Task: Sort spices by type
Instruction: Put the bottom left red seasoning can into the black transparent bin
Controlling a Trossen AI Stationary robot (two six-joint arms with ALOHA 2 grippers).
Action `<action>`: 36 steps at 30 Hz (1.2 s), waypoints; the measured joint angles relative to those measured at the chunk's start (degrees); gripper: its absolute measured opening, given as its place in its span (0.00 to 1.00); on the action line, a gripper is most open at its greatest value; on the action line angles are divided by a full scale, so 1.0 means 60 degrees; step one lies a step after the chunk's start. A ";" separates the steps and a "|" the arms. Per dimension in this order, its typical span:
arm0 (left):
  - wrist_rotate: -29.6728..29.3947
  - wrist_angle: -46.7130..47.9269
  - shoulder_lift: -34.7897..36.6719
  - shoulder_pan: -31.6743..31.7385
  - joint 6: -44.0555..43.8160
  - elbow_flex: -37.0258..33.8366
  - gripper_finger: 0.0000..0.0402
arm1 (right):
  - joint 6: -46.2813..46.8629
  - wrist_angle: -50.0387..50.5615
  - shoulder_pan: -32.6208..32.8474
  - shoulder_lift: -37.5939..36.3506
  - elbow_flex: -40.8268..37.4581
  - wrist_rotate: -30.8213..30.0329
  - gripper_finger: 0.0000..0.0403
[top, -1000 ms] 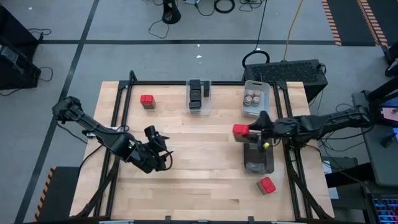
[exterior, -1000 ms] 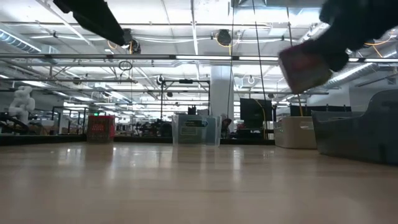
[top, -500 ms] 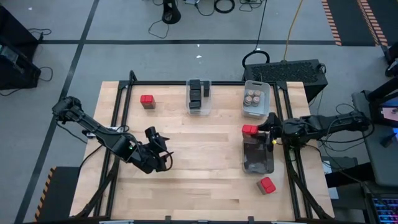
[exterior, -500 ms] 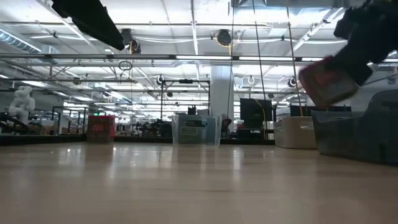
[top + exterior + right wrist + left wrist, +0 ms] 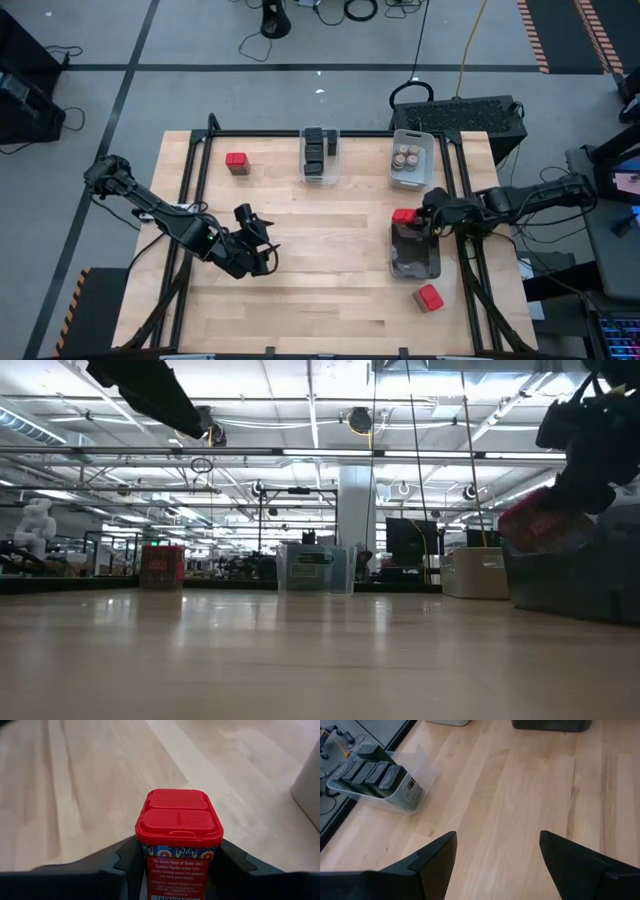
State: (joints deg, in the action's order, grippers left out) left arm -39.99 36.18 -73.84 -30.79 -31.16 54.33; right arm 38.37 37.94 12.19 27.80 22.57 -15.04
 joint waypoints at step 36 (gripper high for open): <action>0.0117 -0.0233 0.0000 0.0000 0.0017 0.0000 0.72 | -0.0616 -0.0074 -0.0004 0.0851 -0.0438 0.0844 0.45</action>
State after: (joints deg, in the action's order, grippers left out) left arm -39.29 34.79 -73.84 -30.79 -31.06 54.33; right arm 34.68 37.50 12.16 32.91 19.94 -9.98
